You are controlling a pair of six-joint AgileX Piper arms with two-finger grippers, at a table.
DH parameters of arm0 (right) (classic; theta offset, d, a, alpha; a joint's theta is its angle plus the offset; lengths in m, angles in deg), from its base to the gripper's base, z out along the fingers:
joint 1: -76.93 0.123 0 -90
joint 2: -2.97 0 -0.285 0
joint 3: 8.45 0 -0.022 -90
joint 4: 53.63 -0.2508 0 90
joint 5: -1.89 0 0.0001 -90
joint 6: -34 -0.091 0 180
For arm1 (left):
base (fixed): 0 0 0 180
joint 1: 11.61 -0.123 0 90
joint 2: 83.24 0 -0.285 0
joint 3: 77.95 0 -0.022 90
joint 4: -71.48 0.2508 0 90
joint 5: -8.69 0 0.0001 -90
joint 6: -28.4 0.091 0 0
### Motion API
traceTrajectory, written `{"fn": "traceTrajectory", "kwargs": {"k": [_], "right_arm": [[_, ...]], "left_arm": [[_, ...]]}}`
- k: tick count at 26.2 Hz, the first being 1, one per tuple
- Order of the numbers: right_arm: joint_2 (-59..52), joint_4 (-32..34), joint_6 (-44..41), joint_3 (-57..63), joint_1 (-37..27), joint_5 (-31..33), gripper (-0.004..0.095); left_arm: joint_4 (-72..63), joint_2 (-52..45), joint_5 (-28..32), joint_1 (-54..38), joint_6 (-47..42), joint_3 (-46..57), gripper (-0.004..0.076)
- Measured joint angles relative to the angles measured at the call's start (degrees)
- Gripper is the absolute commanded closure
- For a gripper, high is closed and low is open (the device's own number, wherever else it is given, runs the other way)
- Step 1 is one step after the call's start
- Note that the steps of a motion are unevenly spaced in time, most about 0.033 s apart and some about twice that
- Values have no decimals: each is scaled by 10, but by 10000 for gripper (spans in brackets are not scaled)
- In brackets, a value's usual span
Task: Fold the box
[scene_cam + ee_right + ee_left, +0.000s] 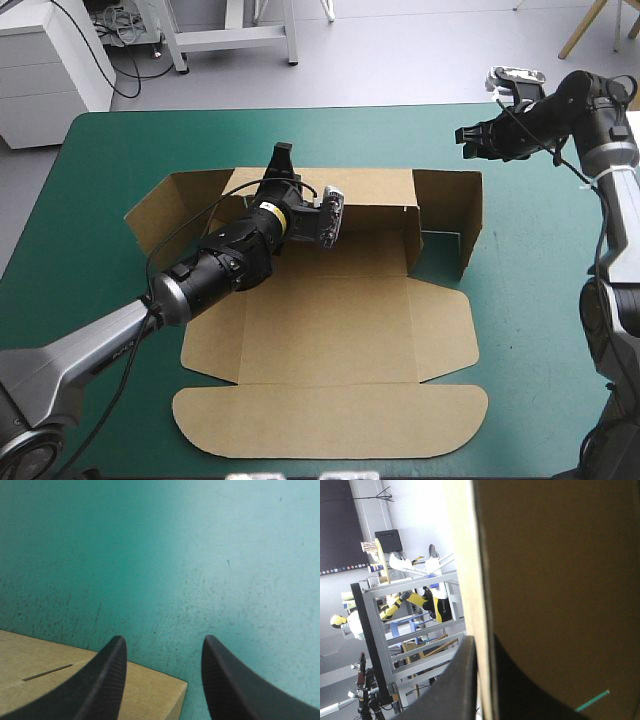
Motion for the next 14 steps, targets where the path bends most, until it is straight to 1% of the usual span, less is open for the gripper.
{"fn": "traceTrajectory", "kwargs": {"k": [5,11,14], "right_arm": [[26,0,-1,-10,0,6,480],[33,2,8,-10,0,8,479],[35,0,13,-10,0,25,479]], "left_arm": [[13,2,2,-1,-1,0,734],[16,7,26,-17,-4,0,734],[15,8,31,-18,-4,0,734]]}}
